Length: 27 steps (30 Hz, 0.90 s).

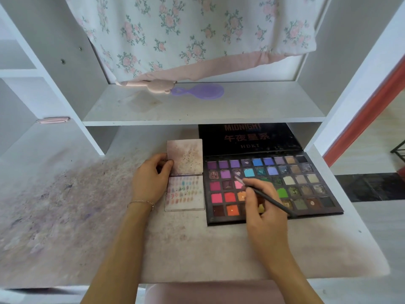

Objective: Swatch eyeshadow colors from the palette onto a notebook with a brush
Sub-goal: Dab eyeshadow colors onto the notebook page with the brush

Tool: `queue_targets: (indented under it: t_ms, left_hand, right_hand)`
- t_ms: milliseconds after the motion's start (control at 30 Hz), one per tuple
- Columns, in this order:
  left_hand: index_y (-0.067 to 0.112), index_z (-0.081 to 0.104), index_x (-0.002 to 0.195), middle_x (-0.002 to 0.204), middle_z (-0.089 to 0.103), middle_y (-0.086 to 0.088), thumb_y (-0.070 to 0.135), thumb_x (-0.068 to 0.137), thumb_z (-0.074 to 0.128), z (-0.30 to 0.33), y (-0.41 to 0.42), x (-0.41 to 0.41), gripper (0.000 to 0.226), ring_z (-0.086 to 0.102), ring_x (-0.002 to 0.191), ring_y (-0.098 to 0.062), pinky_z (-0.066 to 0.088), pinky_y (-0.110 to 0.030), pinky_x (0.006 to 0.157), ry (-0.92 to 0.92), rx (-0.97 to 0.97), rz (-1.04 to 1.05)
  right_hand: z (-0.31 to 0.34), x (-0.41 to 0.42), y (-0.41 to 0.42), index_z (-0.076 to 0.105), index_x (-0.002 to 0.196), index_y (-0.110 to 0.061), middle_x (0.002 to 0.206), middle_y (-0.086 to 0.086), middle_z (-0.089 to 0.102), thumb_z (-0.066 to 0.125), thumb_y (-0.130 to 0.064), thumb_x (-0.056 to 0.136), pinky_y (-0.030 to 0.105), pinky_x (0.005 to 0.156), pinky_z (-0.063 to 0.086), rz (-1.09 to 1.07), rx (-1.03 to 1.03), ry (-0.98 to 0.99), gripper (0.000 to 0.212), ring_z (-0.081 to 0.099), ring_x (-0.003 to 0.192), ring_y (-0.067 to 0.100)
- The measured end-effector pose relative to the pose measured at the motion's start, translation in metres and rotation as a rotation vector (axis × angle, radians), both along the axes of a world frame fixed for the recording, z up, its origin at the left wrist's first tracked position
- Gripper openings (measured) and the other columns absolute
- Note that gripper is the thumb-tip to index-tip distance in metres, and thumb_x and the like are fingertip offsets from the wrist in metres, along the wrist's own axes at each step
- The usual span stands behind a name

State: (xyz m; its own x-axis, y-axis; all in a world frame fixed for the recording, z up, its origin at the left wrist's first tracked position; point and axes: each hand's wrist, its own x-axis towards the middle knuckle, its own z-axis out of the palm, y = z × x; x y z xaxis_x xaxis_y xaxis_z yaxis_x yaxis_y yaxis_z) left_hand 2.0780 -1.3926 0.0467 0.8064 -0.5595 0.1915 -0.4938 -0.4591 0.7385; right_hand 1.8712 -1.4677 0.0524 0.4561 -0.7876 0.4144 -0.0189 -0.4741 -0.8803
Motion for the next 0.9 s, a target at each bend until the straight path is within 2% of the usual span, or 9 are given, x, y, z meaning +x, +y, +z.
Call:
queue_targets:
  t_ms: [167,300,500,733,900]
  left_hand:
    - [0.013,0.063,0.108,0.094,0.066,-0.002,0.022,0.091,0.052,-0.002,0.0,0.002,0.022,0.055,0.08,-0.015,0.04,-0.027,0.071,-0.021,0.017,0.004]
    - [0.01,0.062,0.108,0.098,0.067,-0.008,0.021,0.091,0.051,0.0,-0.001,0.0,0.023,0.055,0.082,-0.019,0.041,-0.029,0.073,0.004,0.018,-0.005]
    - [0.008,0.061,0.109,0.102,0.067,-0.012,0.019,0.091,0.051,0.003,0.0,-0.004,0.024,0.053,0.082,-0.02,0.041,-0.03,0.076,-0.042,0.04,-0.009]
    - [0.006,0.063,0.106,0.1,0.067,-0.015,0.016,0.09,0.052,0.003,0.0,-0.002,0.022,0.057,0.085,-0.026,0.041,-0.031,0.077,-0.063,0.038,-0.016]
    - [0.005,0.063,0.106,0.101,0.066,-0.016,0.016,0.09,0.053,0.0,-0.001,-0.001,0.022,0.057,0.086,-0.028,0.041,-0.031,0.078,-0.082,0.048,-0.013]
  right_hand:
    - [-0.001,-0.041,-0.022,0.052,0.092,-0.039,0.09,-0.014,0.058,0.046,-0.006,0.091,0.014,0.062,0.048,-0.115,0.091,0.049,0.034,0.057,0.082,0.002]
    - [0.005,-0.066,-0.038,0.047,0.085,-0.037,0.086,-0.016,0.056,0.041,-0.008,0.095,0.0,0.061,0.041,-0.274,0.102,0.042,0.031,0.055,0.082,-0.014]
    - [0.007,-0.087,-0.053,0.042,0.082,-0.027,0.073,-0.013,0.049,0.039,-0.012,0.096,-0.001,0.052,0.037,-0.453,0.102,0.091,0.021,0.05,0.067,-0.019]
    - [0.003,-0.091,-0.058,0.04,0.074,-0.034,0.069,-0.01,0.049,0.04,-0.014,0.095,0.004,0.051,0.039,-0.473,0.113,0.155,0.029,0.05,0.064,-0.013]
    - [-0.001,-0.092,-0.061,0.042,0.074,-0.03,0.069,-0.008,0.05,0.042,-0.015,0.094,0.009,0.051,0.039,-0.438,0.116,0.246,0.025,0.051,0.064,0.005]
